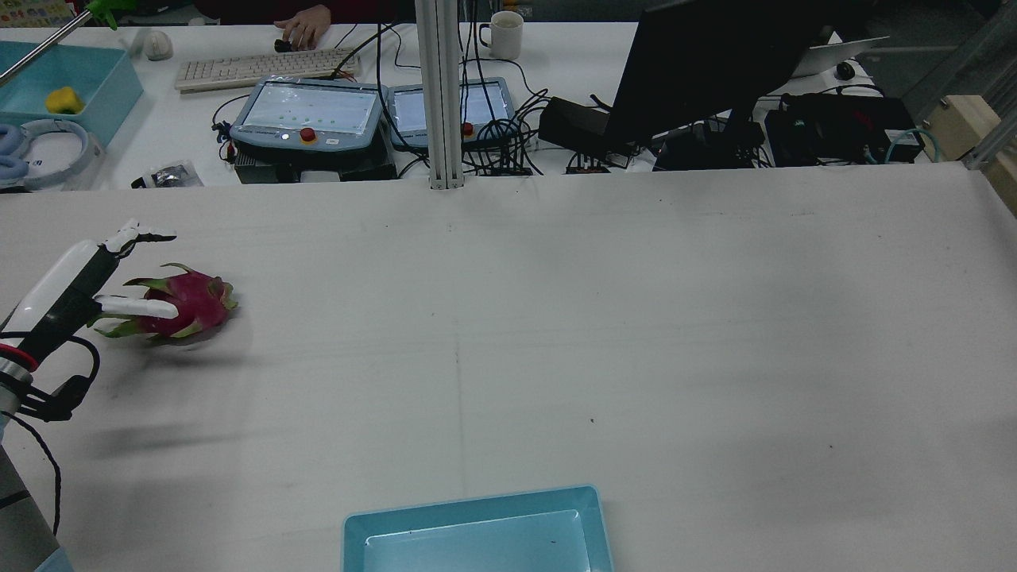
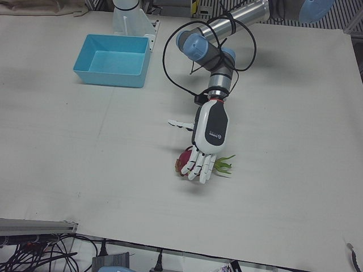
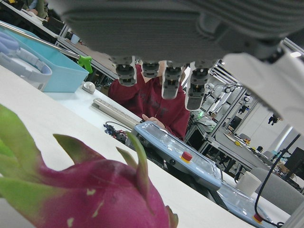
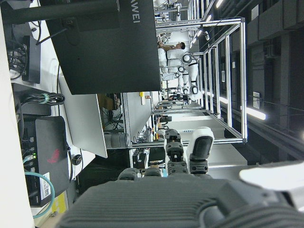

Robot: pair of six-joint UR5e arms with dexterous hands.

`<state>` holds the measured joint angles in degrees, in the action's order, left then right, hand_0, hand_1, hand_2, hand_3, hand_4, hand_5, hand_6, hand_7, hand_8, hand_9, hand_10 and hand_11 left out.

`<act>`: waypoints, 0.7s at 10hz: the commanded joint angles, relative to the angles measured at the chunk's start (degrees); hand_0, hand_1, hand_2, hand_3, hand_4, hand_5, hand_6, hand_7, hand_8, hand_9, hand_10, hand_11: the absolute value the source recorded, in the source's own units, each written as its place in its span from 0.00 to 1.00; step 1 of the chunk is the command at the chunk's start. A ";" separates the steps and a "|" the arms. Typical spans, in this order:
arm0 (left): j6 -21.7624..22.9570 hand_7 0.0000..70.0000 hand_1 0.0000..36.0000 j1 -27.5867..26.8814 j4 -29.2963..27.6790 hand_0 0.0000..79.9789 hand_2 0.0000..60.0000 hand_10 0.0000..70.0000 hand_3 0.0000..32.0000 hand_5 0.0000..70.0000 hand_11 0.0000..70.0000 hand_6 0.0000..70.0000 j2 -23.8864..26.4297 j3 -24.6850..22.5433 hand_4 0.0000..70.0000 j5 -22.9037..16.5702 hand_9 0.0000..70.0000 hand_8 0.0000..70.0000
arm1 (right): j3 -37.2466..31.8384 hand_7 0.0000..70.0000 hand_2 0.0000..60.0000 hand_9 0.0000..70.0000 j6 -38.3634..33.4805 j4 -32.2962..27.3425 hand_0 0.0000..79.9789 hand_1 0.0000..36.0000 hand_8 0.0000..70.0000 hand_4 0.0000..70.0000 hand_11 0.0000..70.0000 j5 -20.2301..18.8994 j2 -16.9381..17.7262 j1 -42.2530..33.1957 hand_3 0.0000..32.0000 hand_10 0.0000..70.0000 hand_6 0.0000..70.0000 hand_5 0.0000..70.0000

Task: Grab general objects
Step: 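Move the left hand forward around the pink dragon fruit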

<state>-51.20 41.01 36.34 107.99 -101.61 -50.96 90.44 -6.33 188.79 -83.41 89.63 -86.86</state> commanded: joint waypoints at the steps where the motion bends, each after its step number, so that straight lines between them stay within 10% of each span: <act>1: -0.83 0.15 0.29 -0.40 1.98 0.60 0.00 0.00 0.24 0.15 0.00 0.00 0.82 0.28 0.00 6.47 0.01 0.02 | -0.09 0.00 0.00 0.00 0.00 0.00 0.00 0.00 0.00 0.00 0.00 0.00 0.02 0.02 0.00 0.00 0.00 0.00; 4: -1.35 0.07 0.32 -1.28 2.42 0.59 0.00 0.00 0.00 0.02 0.00 0.00 0.12 0.80 0.00 8.69 0.00 0.02 | -0.09 0.00 0.00 0.00 0.00 0.00 0.00 0.00 0.00 0.00 0.00 0.00 0.02 0.02 0.00 0.00 0.00 0.00; 7: -7.59 0.06 0.36 -2.95 6.89 0.60 0.00 0.00 0.00 0.00 0.02 0.00 1.61 0.89 0.00 9.73 0.00 0.02 | -0.09 0.00 0.00 0.00 0.00 0.00 0.00 0.00 0.00 0.00 0.00 0.00 -0.07 0.02 0.00 0.00 0.00 0.00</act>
<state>-55.34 39.04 40.11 108.45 -100.90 -42.39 90.36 -6.33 188.79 -83.36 89.65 -86.87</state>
